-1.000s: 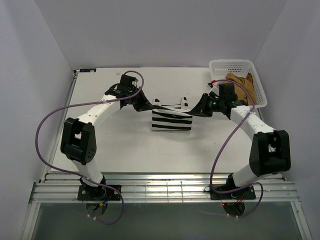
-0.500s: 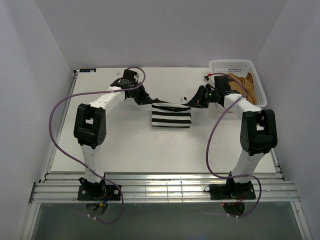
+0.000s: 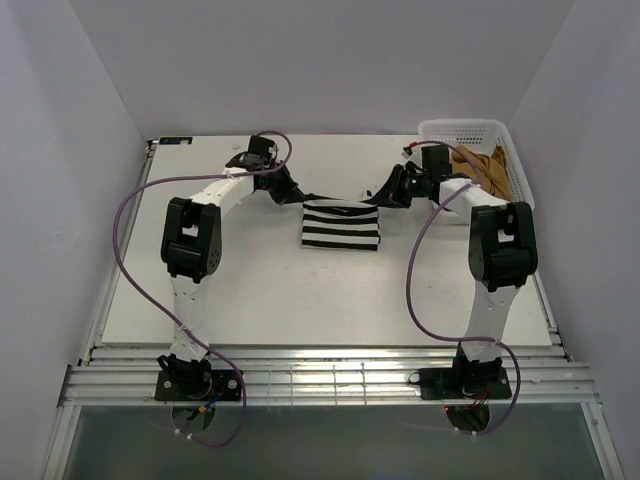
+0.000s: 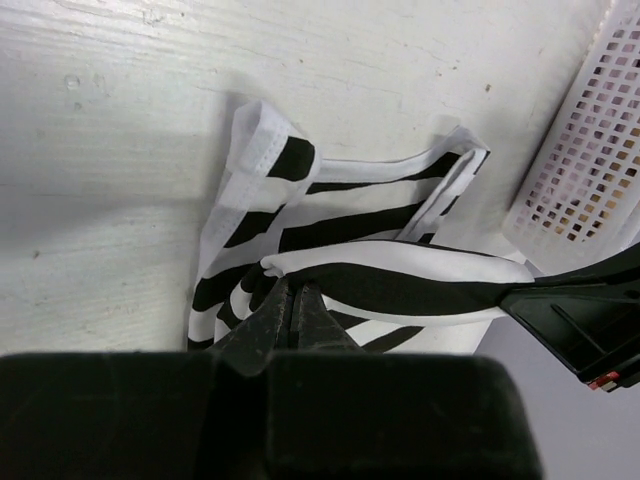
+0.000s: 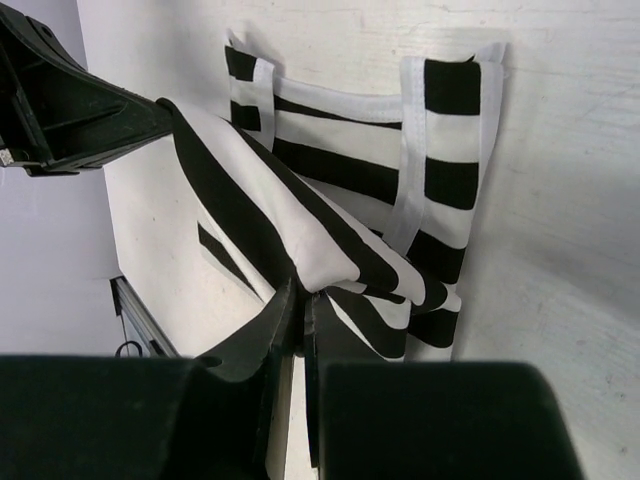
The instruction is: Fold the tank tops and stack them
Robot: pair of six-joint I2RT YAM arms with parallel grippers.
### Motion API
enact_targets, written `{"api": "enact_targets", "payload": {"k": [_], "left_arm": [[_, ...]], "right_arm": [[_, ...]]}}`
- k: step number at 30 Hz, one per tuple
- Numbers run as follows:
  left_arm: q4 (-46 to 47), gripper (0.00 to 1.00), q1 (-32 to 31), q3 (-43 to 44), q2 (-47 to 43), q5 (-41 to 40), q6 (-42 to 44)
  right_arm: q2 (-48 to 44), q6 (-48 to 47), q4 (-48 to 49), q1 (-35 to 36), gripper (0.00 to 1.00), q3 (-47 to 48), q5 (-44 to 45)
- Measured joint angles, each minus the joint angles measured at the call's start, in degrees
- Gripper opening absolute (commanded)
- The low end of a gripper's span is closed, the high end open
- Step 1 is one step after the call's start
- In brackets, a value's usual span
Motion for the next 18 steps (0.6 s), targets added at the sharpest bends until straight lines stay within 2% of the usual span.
{"api": "enact_targets", "payload": {"k": [3, 5, 6, 7, 9, 10, 13, 14, 15, 18], "left_arm": [[-0.1, 0.0, 0.1, 0.9, 1.4, 0.0, 0.2], [-0.1, 0.05, 0.2, 2.2, 3.0, -0.1, 0.3], [-0.1, 0.13, 0.2, 2.5, 3.4, -0.3, 0.3], [-0.2, 0.32, 0.3, 3.0, 4.0, -0.9, 0.6], [-0.7, 0.43, 0.6, 3.7, 4.4, -1.7, 1.0], [-0.9, 0.55, 0.8, 4.3, 4.5, -2.1, 1.4], [-1.3, 0.72, 1.2, 7.1, 4.6, -2.6, 2.0], [-1.2, 0.96, 1.3, 8.0, 4.6, -2.6, 2.1], [-0.8, 0.98, 1.5, 8.7, 4.5, -2.6, 2.6], [-0.5, 0.98, 1.7, 8.5, 3.6, -2.8, 2.6]], "right_arm": [[2.0, 0.0, 0.4, 0.0, 0.16, 1.2, 0.2], [3.1, 0.1, 0.5, 0.0, 0.23, 1.9, 0.5], [3.7, 0.0, 0.5, 0.0, 0.26, 2.5, 0.7], [4.4, 0.0, 0.6, 0.0, 0.33, 3.3, 0.6], [5.7, 0.0, 0.6, -0.2, 0.41, 4.9, 0.6], [6.1, -0.1, 0.6, -0.3, 0.51, 5.7, 0.6], [6.2, -0.4, 0.7, -0.4, 0.63, 7.1, 0.4], [6.1, -0.5, 0.8, -0.4, 0.65, 7.5, 0.4], [5.8, -0.6, 1.0, -0.4, 0.68, 7.5, 0.4], [4.2, -0.7, 1.0, -0.4, 0.91, 7.1, 0.3]]}}
